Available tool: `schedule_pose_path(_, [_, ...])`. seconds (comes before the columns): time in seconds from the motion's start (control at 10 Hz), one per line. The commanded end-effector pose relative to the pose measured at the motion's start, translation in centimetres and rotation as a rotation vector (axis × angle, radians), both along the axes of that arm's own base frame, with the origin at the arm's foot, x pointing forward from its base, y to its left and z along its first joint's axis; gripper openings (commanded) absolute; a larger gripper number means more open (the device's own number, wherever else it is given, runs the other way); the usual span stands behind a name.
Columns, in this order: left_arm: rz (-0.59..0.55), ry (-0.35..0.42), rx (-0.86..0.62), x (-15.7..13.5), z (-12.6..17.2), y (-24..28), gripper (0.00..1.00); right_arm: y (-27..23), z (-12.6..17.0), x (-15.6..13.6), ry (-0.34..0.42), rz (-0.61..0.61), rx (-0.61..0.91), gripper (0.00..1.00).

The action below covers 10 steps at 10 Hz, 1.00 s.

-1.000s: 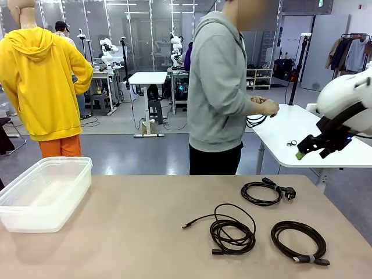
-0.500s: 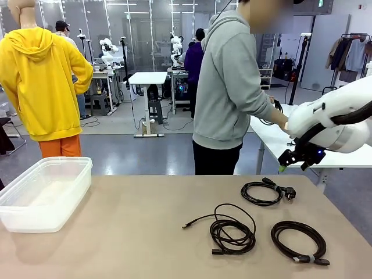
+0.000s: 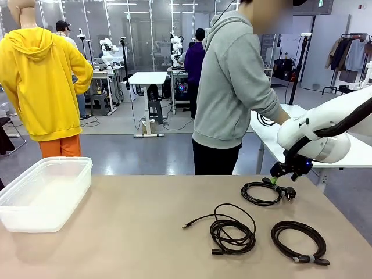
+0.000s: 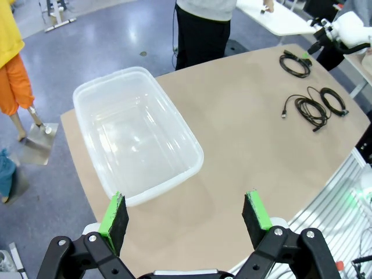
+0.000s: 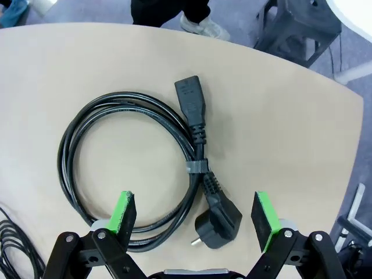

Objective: Organize and store the cables.
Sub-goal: Place the Power Cable into the Organizing box.

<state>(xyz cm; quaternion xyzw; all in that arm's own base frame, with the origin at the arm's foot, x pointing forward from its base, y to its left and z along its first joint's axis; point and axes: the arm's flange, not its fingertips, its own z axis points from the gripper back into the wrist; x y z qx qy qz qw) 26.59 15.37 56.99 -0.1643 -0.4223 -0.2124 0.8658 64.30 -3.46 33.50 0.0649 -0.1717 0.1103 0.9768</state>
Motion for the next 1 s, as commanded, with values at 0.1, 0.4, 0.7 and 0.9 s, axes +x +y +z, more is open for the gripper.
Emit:
schedule_pose_path(0.1, [-0.012, -0.007, 0.002, 0.0, 0.0, -0.1, 1.00, 0.0, 0.0, 0.0, 0.000, 0.000, 0.000, 1.00])
schedule_pose_path(0.4, [-0.012, -0.007, 0.002, 0.0, 0.0, -0.1, 1.00, 0.0, 0.0, 0.0, 0.000, 0.000, 0.000, 1.00])
schedule_pose_path(0.7, [-0.012, -0.007, 0.002, 0.0, 0.0, -0.1, 1.00, 1.9, -2.1, 2.1, 0.023, 0.107, 0.015, 1.00])
schedule_pose_path(0.9, [-0.012, -0.007, 0.002, 0.0, 0.0, -0.1, 1.00, 2.0, -4.0, 3.1, 0.037, 0.094, -0.032, 1.00])
